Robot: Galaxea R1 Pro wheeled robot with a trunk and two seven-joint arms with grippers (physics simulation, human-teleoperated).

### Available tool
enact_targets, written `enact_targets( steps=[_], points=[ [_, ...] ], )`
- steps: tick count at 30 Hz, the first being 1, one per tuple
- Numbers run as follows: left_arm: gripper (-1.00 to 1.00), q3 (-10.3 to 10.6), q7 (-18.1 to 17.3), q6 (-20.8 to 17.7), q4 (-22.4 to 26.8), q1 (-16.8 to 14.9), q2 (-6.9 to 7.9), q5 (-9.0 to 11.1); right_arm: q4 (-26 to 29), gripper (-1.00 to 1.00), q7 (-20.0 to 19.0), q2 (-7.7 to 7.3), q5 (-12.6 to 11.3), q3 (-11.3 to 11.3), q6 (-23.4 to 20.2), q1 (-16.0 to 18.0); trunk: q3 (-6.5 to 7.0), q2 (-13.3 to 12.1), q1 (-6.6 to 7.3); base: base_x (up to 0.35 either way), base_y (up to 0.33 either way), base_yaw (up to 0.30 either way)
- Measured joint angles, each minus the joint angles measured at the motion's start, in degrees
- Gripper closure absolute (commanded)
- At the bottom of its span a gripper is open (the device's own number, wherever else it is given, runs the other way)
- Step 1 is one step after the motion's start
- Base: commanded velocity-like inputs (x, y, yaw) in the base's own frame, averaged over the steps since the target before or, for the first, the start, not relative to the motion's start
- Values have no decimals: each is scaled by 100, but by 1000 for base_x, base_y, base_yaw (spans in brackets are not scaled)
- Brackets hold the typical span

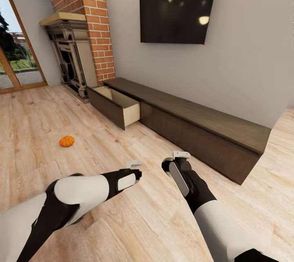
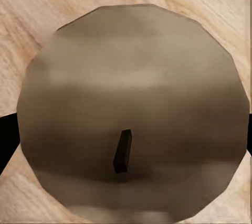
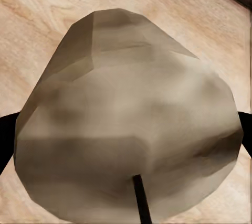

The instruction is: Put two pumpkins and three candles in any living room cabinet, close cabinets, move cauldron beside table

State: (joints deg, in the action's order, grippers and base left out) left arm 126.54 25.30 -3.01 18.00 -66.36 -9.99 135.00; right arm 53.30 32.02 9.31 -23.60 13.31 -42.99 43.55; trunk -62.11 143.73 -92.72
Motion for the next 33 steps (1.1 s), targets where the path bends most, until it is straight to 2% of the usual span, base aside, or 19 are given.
enact_targets(
  steps=[22,28,31,33],
  points=[
    [100,0,-26,1,145,0,0,-41,-64,100,-8,-11,-24,-13,282,-1,0,0,-1,-326,-5,0],
    [100,0,-26,11,192,0,0,-113,-86,100,-9,-67,-34,-18,286,-1,0,0,-1,-330,0,0],
    [100,-2,-27,50,195,0,0,-116,-112,100,-9,-82,-46,-26,283,-1,0,0,-1,-330,0,0],
    [100,-4,-22,239,192,-1,1,-133,-359,100,-6,-112,-36,-37,262,-2,0,0,-1,-330,0,0]
  ],
)
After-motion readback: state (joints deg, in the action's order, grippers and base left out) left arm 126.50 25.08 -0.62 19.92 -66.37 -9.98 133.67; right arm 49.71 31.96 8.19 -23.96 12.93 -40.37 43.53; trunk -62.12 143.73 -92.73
